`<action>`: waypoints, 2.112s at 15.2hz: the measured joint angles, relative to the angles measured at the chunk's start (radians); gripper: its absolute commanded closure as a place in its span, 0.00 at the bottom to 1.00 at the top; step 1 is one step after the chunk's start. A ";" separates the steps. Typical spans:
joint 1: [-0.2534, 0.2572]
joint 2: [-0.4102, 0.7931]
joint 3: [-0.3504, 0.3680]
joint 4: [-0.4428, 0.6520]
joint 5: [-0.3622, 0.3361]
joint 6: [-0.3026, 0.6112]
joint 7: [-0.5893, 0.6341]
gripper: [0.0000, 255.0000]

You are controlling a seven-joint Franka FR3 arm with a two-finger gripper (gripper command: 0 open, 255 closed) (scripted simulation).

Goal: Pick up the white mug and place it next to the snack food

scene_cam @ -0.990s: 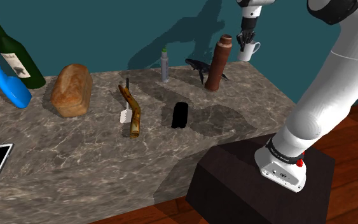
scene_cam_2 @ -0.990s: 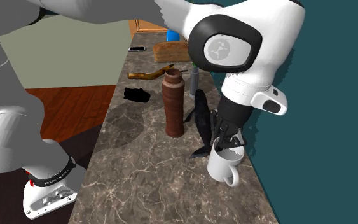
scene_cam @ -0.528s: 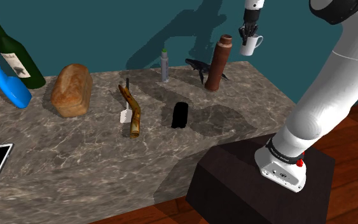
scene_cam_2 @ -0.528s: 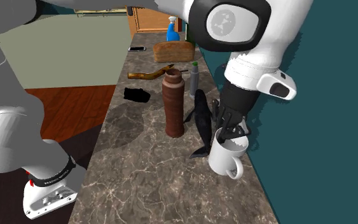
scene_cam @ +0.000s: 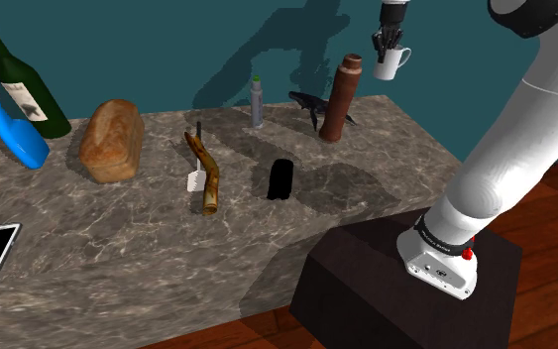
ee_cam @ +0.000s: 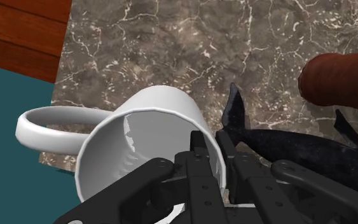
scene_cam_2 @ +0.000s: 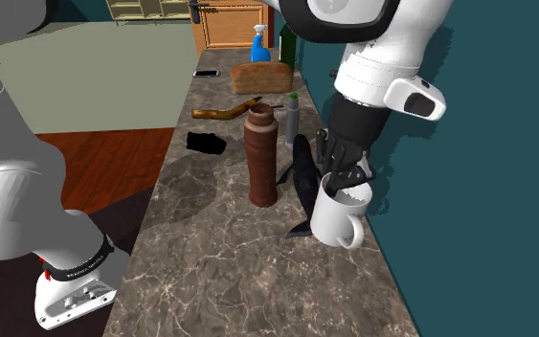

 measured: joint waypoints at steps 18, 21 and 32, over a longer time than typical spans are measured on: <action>0.225 -0.071 0.191 -0.073 0.028 -0.009 0.412 1.00; 0.260 -0.065 0.223 -0.060 0.038 -0.015 0.478 1.00; 0.384 0.089 0.326 0.148 0.084 -0.066 0.703 1.00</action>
